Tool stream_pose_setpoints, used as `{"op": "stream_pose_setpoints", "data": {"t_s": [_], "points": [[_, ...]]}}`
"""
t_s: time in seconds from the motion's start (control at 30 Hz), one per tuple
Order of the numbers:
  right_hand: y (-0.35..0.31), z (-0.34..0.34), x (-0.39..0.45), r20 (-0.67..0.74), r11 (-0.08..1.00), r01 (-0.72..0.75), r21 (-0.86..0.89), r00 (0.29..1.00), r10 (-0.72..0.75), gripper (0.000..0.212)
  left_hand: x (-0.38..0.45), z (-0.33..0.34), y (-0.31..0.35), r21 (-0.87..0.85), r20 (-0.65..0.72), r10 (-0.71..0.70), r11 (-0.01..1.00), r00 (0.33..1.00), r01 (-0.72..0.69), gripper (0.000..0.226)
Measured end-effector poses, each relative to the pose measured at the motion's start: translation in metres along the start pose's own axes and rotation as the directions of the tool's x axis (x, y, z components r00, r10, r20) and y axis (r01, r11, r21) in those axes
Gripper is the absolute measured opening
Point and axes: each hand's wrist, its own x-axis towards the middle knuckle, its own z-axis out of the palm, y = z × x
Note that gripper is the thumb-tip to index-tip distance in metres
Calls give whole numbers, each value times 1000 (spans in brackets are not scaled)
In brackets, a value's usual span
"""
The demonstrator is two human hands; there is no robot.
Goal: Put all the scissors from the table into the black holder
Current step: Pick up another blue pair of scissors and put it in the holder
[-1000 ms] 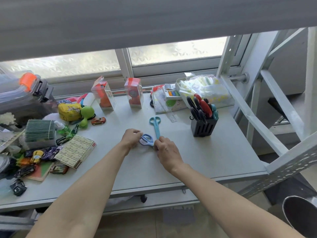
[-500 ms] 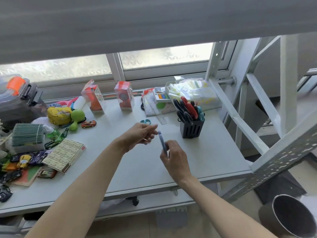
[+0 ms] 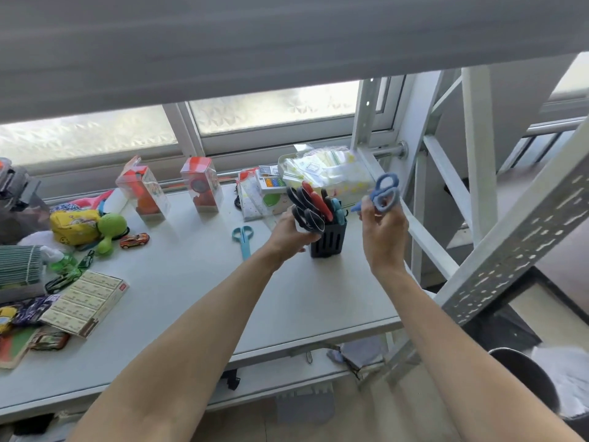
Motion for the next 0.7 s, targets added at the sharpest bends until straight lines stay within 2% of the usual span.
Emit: {"op": "stream_pose_setpoints", "data": {"t_s": [0.07, 0.27, 0.37, 0.5, 0.7], "points": [[0, 7, 17, 77, 1000, -2, -23, 997, 3, 15, 3, 1, 4, -9, 18, 1, 1000, 1000, -1, 42], [12, 20, 29, 253, 962, 50, -270, 967, 20, 25, 7, 5, 5, -17, 15, -20, 1000, 1000, 20, 31], [13, 22, 26, 341, 952, 45, -303, 938, 64, 38, 9, 6, 4, -16, 7, -33, 999, 999, 33, 31], [4, 20, 15, 363, 972, 27, -233, 930, 61, 53, 10, 6, 2, -23, 5, -43, 999, 999, 43, 33], [5, 27, 15, 350, 922, -37, -385, 919, 183, 51, 12, 7, -1, -24, -7, -34, 999, 999, 34, 34]]}}
